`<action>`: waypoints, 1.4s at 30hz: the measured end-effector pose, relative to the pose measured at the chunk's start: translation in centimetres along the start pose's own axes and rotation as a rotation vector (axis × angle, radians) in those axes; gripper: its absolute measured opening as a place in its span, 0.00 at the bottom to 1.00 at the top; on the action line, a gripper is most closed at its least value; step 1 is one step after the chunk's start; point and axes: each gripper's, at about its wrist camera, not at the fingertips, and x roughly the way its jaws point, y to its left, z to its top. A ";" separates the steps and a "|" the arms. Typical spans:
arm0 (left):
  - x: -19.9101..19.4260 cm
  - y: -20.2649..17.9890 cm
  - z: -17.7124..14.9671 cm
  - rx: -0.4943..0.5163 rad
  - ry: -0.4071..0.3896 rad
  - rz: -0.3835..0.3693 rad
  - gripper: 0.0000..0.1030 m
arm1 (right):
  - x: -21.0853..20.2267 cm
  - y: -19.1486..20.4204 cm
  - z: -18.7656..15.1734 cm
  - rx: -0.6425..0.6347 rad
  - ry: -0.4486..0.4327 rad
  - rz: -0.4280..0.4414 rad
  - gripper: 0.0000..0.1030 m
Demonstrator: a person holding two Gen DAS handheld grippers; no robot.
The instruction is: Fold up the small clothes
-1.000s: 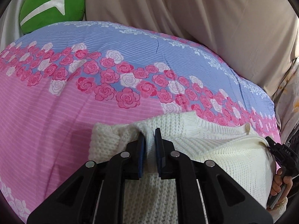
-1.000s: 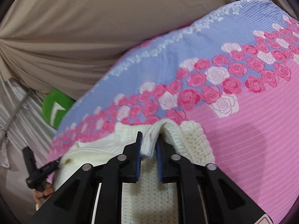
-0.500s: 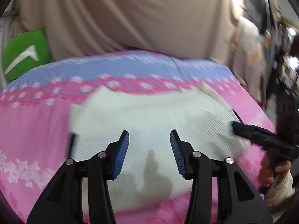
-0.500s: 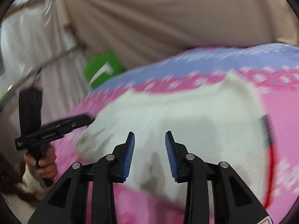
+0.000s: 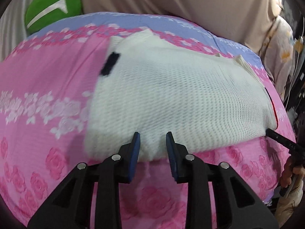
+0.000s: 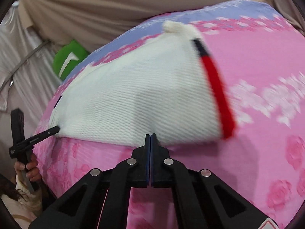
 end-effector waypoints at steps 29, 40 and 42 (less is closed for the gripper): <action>11.1 2.5 17.0 -0.075 0.013 0.003 0.08 | 8.4 0.3 18.6 -0.097 -0.148 -0.226 0.17; 9.1 3.4 15.6 -0.059 -0.067 0.070 0.07 | 8.1 -3.4 17.6 0.079 -0.123 -0.177 0.13; 10.2 3.8 15.2 -0.067 -0.065 0.070 0.07 | 8.4 -3.4 17.7 0.061 -0.114 -0.190 0.13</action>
